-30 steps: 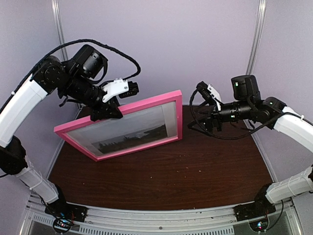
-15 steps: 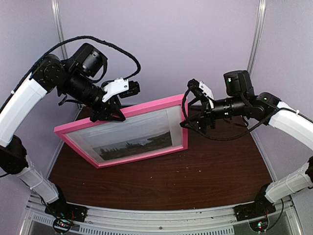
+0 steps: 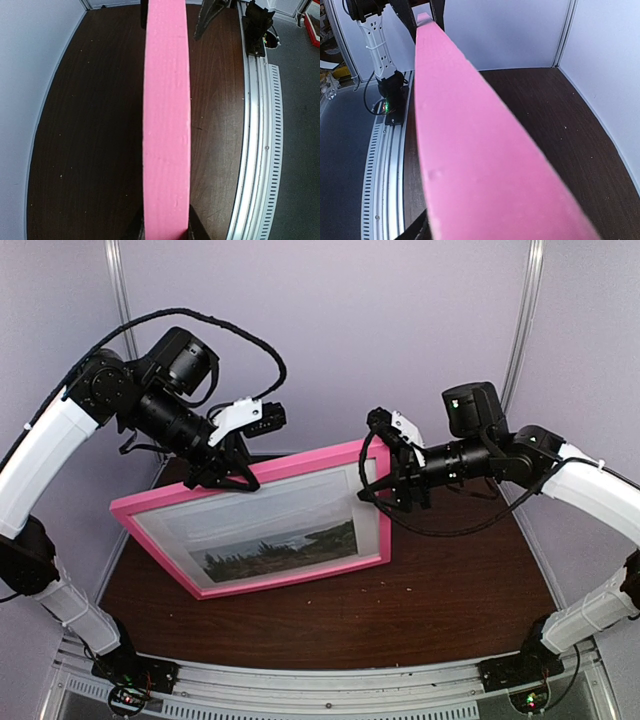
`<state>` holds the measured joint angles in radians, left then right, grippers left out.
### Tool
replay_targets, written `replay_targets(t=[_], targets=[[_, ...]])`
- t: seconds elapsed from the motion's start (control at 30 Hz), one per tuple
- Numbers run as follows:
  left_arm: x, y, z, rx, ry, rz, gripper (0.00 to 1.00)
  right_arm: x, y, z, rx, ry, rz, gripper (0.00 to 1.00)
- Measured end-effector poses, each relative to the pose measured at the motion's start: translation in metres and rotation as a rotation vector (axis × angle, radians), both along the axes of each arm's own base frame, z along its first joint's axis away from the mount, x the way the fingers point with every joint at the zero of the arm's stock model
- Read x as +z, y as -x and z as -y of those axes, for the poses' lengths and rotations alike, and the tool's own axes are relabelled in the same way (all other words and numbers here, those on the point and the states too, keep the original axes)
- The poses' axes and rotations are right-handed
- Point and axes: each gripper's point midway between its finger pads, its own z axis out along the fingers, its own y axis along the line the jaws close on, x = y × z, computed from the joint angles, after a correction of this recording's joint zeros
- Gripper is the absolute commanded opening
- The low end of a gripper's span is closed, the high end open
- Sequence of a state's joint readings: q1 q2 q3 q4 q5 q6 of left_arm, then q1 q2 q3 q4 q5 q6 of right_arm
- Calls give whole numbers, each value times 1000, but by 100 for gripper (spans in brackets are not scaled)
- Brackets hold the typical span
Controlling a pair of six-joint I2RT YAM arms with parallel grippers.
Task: Put the photo into the frame
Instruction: Turn over the photo frame.
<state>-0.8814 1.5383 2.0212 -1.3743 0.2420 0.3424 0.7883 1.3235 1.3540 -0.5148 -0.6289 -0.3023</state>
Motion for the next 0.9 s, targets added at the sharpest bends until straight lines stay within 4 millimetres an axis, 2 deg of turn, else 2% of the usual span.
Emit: replay_targets(t=[0.13, 0.27, 0.5, 0.63, 0.77, 0.9], targets=[[0, 1, 0, -5, 4, -13, 0, 1, -1, 0, -7, -4, -2, 46], [-1, 3, 0, -11, 7, -23, 0, 0, -2, 2, -22, -6, -5, 33], [-4, 4, 0, -18, 5, -44, 0, -6, -2, 3, -30, 4, -9, 25], [-6, 1, -1, -13, 1, -60, 0, -11, 0, 3, -10, 19, 7, 12], [-7, 2, 0, -17, 1, -69, 8, -13, 2, 3, -3, 23, 1, 0], [-8, 2, 0, -18, 3, -71, 21, -14, 2, 4, -2, 25, 1, 0]])
